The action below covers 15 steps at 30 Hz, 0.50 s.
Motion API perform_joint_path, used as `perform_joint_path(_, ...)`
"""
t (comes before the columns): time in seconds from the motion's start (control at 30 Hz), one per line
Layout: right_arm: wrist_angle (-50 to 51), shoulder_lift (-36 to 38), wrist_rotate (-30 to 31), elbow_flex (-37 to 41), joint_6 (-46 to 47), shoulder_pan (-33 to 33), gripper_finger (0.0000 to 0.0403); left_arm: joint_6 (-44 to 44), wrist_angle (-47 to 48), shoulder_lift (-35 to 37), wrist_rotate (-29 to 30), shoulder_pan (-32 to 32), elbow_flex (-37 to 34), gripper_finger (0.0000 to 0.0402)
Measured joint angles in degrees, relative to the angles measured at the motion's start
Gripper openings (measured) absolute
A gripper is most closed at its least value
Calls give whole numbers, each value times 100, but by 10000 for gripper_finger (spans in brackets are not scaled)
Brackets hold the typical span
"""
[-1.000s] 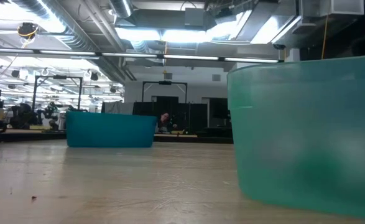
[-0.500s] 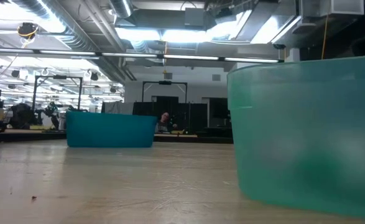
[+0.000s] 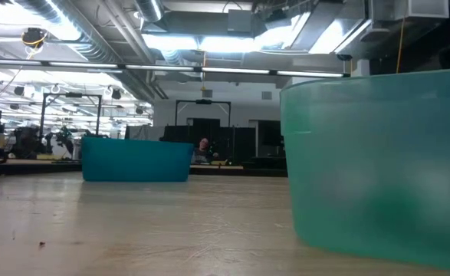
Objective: Pick & Place Food Item
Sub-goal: Return to Home Position
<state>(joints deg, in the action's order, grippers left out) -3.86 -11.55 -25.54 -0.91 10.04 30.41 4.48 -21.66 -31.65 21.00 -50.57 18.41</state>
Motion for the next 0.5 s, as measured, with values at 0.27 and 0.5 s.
perform_joint_path(0.27,0,0,-1,0,-1,2,254,-8,898,1390,-837,47,-322,157)
perform_joint_path(0.5,-2,0,-87,0,107,7,254,-129,415,2190,-656,42,-1390,153)
